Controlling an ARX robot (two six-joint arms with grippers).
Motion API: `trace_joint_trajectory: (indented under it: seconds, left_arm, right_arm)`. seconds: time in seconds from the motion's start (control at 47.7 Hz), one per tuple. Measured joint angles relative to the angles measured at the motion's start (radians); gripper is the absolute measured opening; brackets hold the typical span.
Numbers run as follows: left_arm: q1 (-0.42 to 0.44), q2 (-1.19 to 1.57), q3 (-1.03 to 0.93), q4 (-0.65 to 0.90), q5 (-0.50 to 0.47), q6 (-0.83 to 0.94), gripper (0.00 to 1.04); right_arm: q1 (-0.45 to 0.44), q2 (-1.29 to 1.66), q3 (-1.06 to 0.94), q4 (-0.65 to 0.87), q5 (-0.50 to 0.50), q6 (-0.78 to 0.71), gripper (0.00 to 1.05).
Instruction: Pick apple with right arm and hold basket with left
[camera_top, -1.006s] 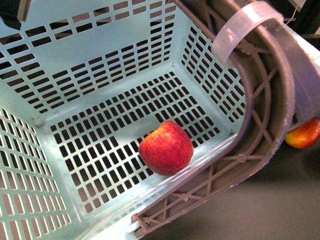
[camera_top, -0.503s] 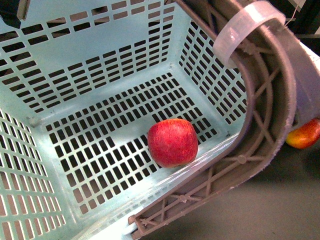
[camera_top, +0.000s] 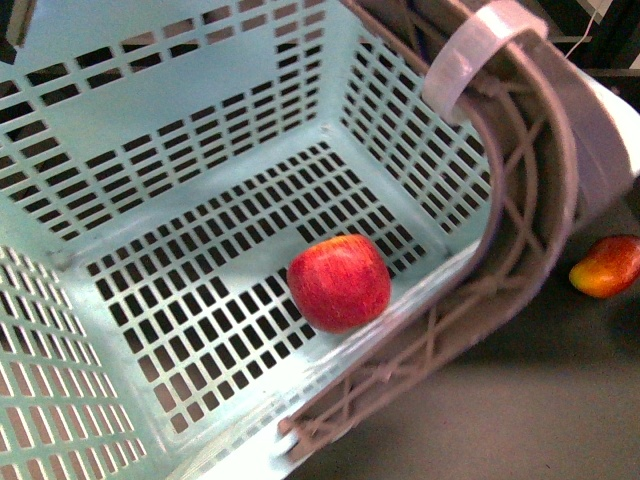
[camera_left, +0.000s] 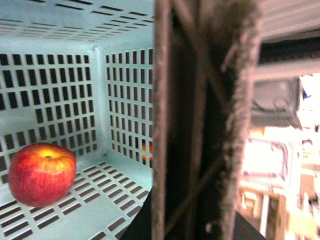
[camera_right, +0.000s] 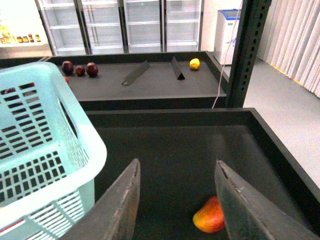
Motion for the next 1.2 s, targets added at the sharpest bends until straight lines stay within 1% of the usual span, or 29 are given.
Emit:
trace_joint_trajectory:
  seconds: [0.042, 0.105, 0.294, 0.566, 0.755, 0.839, 0.965, 1.132, 1.153, 1.195]
  left_arm:
    - [0.005, 0.005, 0.005, -0.001, -0.055, -0.026, 0.05]
    - [0.036, 0.010, 0.011, 0.011, -0.089, -0.051, 0.05]
    - [0.178, 0.023, 0.011, 0.082, -0.088, -0.177, 0.05]
    - [0.354, 0.110, -0.051, 0.212, -0.072, -0.361, 0.05]
    - [0.457, 0.213, -0.143, 0.301, -0.077, -0.387, 0.05]
    - [0.480, 0.221, -0.188, 0.309, -0.071, -0.384, 0.05]
    - [0.488, 0.221, -0.236, 0.311, -0.051, -0.384, 0.05]
    - [0.489, 0.205, -0.293, 0.296, -0.060, -0.399, 0.05]
    - [0.489, 0.201, -0.298, 0.289, -0.061, -0.404, 0.06]
    - [0.488, 0.194, -0.305, 0.272, -0.056, -0.414, 0.12]
  right_arm:
    - [0.000, 0.000, 0.000, 0.000, 0.000, 0.000, 0.58]
    - [0.000, -0.001, 0.000, 0.000, 0.000, 0.000, 0.68]
    - [0.000, -0.001, 0.000, 0.000, 0.000, 0.000, 0.97]
    - [0.000, -0.001, 0.000, 0.000, 0.001, 0.000, 0.96]
    - [0.000, -0.001, 0.000, 0.000, 0.000, 0.000, 0.96]
    - [0.000, -0.001, 0.000, 0.000, 0.001, 0.000, 0.96]
    - [0.000, -0.001, 0.000, 0.000, 0.000, 0.000, 0.96]
    - [0.000, -0.001, 0.000, 0.000, 0.000, 0.000, 0.96]
    - [0.000, -0.001, 0.000, 0.000, 0.000, 0.000, 0.96]
    - [0.000, -0.001, 0.000, 0.000, 0.000, 0.000, 0.96]
